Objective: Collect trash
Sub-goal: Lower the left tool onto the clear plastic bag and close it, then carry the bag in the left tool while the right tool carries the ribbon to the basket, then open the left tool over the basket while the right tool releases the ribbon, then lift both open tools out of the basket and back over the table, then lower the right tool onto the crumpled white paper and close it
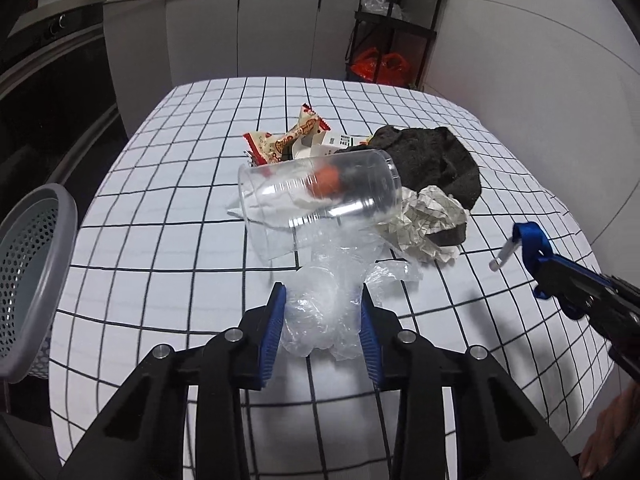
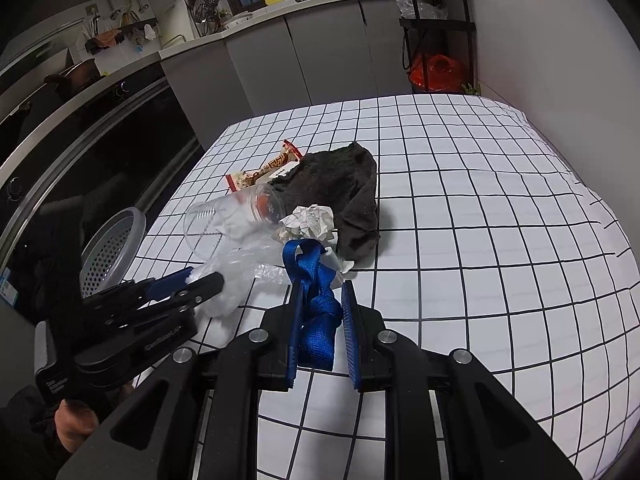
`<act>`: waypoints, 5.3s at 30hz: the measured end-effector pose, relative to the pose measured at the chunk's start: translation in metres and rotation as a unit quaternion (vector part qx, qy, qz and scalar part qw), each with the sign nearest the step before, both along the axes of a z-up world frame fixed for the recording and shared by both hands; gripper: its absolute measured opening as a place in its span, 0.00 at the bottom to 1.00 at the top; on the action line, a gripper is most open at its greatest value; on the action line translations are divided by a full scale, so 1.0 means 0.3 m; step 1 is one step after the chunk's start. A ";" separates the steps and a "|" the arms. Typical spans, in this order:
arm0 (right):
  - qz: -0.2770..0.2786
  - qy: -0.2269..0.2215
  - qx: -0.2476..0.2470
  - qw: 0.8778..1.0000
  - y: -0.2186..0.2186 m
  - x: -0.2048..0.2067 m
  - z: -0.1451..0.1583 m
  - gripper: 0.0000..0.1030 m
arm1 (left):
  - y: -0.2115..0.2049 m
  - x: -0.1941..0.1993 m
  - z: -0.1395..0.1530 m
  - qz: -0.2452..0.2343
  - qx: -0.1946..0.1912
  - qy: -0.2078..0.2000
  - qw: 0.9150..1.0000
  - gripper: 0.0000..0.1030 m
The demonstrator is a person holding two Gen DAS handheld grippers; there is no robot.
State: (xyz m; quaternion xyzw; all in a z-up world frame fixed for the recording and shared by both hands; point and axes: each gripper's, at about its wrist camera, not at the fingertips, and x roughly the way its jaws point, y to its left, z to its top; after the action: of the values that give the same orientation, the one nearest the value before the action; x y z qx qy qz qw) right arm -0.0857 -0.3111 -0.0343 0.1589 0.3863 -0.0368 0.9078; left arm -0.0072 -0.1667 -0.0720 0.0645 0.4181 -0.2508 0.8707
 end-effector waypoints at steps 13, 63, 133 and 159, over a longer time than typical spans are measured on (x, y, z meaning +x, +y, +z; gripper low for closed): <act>0.009 -0.021 -0.005 1.000 0.050 -0.001 0.045 0.18 | 0.178 -0.147 0.192 0.005 -0.016 -0.074 0.997 0.31; 0.272 0.017 0.012 0.962 1.160 0.780 -0.045 0.19 | 1.118 0.314 0.121 0.285 0.045 -0.027 0.957 0.35; 0.018 0.000 -0.048 0.999 0.168 0.088 0.040 0.56 | 0.523 0.085 0.284 0.131 -0.002 -0.080 0.988 0.69; 0.034 0.040 -0.039 0.998 0.081 0.306 -0.131 0.60 | 0.216 0.182 0.127 0.102 0.017 -0.058 0.993 0.71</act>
State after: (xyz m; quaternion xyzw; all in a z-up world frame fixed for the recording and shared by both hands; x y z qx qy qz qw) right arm 0.0060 -0.2867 -0.0735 0.1083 0.4257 -0.0278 0.8979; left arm 0.0474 -0.1018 -0.0338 0.0504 0.3751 -0.1495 0.9135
